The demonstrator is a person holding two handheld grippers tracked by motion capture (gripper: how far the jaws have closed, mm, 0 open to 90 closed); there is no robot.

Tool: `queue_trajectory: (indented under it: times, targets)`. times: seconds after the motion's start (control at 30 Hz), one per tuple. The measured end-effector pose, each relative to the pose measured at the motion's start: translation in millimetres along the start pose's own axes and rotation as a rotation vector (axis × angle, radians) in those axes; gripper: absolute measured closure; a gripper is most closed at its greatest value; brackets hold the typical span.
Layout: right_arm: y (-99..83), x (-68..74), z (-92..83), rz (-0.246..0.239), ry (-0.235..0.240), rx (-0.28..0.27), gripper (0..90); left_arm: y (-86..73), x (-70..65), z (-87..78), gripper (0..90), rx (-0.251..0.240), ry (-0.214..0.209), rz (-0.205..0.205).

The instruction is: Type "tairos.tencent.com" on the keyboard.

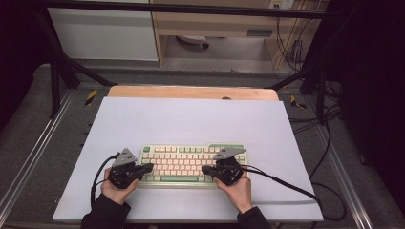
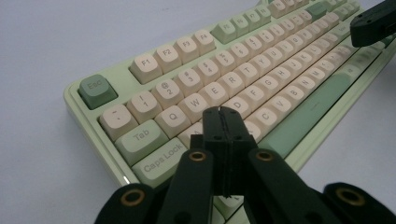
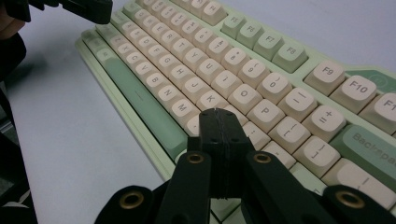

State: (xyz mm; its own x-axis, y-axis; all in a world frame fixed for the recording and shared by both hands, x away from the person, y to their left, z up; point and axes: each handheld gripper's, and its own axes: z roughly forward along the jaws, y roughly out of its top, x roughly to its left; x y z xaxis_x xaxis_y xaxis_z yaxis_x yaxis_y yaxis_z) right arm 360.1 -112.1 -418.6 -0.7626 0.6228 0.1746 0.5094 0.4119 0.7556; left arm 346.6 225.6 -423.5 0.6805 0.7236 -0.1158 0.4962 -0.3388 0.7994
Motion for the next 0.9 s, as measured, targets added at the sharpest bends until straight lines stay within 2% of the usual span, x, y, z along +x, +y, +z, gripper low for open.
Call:
queue_trajectory:
  times: [0.23,0.67,0.9]
  targets:
    - [-3.5,-1.0,9.0,0.004,-0.007,0.025,90.0,0.2,-0.3,0.2,90.0,0.0,-0.001,0.002]
    - [-6.5,-0.7,14.8,-0.003,-0.006,0.029,90.0,0.2,-0.6,0.5,90.0,0.002,-0.001,0.001]
    - [-4.1,-0.4,9.5,-0.001,0.001,0.015,90.0,0.1,-0.6,0.6,90.0,0.002,-0.001,0.002]
